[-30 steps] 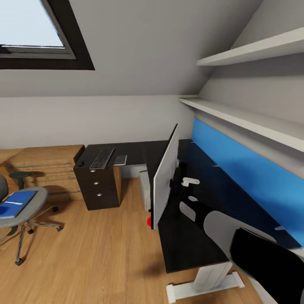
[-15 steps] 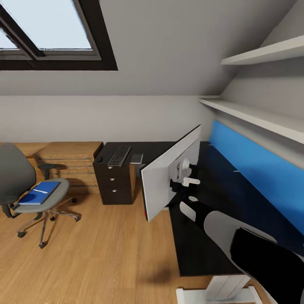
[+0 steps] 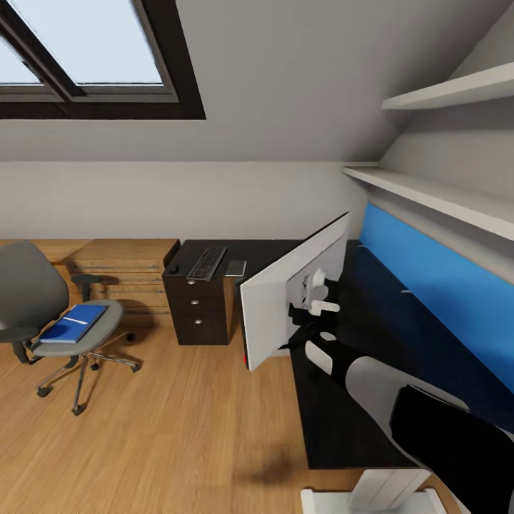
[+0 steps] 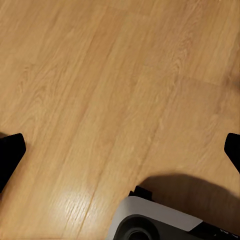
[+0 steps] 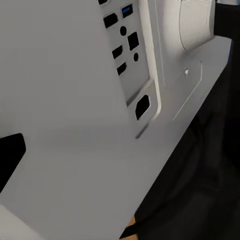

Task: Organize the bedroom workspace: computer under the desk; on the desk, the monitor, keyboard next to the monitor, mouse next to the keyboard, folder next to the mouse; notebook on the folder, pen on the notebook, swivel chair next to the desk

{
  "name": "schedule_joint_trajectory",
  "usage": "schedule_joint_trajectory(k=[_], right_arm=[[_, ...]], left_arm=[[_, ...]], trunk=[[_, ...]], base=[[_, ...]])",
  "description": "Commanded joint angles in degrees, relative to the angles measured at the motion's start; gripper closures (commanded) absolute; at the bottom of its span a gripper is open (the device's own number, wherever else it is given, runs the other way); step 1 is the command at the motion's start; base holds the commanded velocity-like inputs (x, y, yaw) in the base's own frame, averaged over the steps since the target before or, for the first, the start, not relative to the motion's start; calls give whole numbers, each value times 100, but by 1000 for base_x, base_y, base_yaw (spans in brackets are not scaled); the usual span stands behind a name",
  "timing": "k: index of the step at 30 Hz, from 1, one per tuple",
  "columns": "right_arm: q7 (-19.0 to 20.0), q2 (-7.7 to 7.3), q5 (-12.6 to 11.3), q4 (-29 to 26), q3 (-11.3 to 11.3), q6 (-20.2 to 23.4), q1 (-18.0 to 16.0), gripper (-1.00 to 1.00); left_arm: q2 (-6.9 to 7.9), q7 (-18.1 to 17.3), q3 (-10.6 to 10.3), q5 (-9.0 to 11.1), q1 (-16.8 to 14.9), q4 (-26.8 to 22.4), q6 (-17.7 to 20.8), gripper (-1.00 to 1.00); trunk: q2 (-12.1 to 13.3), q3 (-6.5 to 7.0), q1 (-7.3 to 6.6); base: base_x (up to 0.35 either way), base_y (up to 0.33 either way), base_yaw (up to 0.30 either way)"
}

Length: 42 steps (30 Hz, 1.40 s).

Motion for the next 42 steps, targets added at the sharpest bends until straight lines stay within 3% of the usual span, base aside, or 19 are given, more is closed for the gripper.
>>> schedule_joint_trajectory(k=[1,25,27,34,37,42], right_arm=[[-30,-2,-30,-6,52,-13,-4,-100],[10,4,41,-6,74,-27,28,-100],[17,1,130,-6,76,-41,63,-100],[23,-4,944,-1,73,-301,233,-100],[25,-4,1098,3,71,-362,260,-100],[30,-18,1244,12,67,-417,283,-100]], left_arm=[[8,46,-49,41,0,-12,-12,-100],[19,55,-41,49,0,-50,-12,-100],[23,57,-41,49,0,-84,-12,-100],[26,72,-23,56,0,-348,-11,-100],[30,73,0,59,0,-381,-7,-100],[37,61,284,60,0,-421,-4,-100]], trunk=[[-9,-9,3],[-9,32,3],[-9,33,3],[-89,-3,47],[-210,-56,113],[-410,-146,222]], base=[[0,0,0],[-91,-90,-80],[-14,-13,-19],[-4,-4,-6],[-1,-1,-2],[0,0,0]])
